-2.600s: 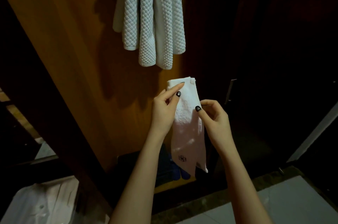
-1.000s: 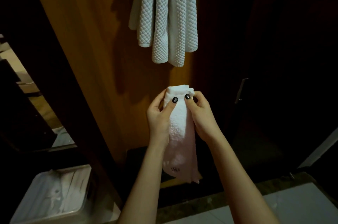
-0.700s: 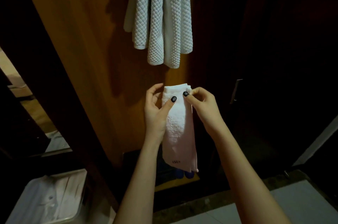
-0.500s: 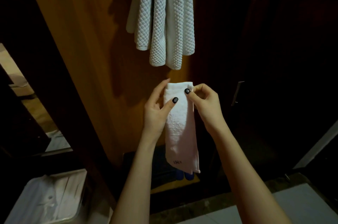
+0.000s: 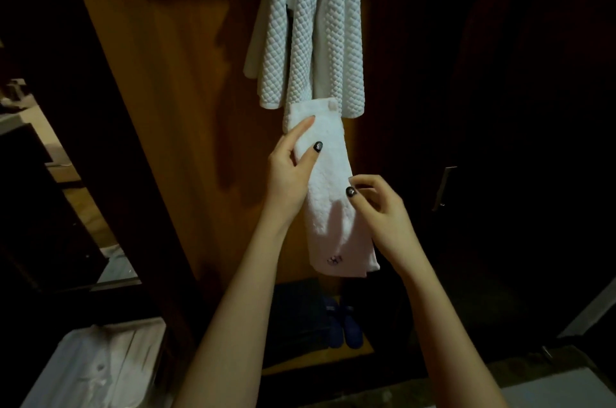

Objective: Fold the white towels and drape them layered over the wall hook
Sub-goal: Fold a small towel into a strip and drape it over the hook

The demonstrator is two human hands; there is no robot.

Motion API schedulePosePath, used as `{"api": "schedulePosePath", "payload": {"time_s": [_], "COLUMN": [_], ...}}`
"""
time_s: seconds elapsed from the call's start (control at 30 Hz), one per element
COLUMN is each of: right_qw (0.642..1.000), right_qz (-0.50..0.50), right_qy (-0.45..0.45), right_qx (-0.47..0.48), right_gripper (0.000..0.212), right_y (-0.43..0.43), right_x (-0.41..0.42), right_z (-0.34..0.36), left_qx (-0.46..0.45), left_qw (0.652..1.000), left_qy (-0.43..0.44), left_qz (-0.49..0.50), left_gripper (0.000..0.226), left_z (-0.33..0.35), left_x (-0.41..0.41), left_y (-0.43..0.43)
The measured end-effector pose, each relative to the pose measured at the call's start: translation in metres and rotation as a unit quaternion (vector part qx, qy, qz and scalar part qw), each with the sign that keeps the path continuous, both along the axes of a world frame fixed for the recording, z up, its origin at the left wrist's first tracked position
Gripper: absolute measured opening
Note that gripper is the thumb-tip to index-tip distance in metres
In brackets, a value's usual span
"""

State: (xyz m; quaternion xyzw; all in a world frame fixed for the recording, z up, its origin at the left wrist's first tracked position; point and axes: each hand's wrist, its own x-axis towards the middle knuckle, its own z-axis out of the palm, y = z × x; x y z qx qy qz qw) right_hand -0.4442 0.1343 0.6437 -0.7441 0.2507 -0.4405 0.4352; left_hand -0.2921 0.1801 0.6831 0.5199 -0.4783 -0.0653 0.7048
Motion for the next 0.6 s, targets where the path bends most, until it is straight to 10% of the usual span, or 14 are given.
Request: {"api": "schedulePosePath", "payload": {"time_s": [0.3,0.6], "right_qw": [0.983,0.989], "right_qz": [-0.031,-0.090], "right_qy": [0.178,0.081], "right_qx": [0.023,-0.081], "right_gripper": [0.040,0.034], "right_y": [-0.015,-0.025], "right_x": [-0.002,-0.032], "right_z": [-0.019,-0.020], "left_qx": [-0.013,0.047], "left_qw": [0.999,0.996], "left_qy": [0.040,0.039], "left_qz": [0.034,0.065], "left_gripper": [0.044,0.050], "left_z": [0.014,0.003], "left_x": [0.015,0.038], "left_y": [-0.024,-0.043]}}
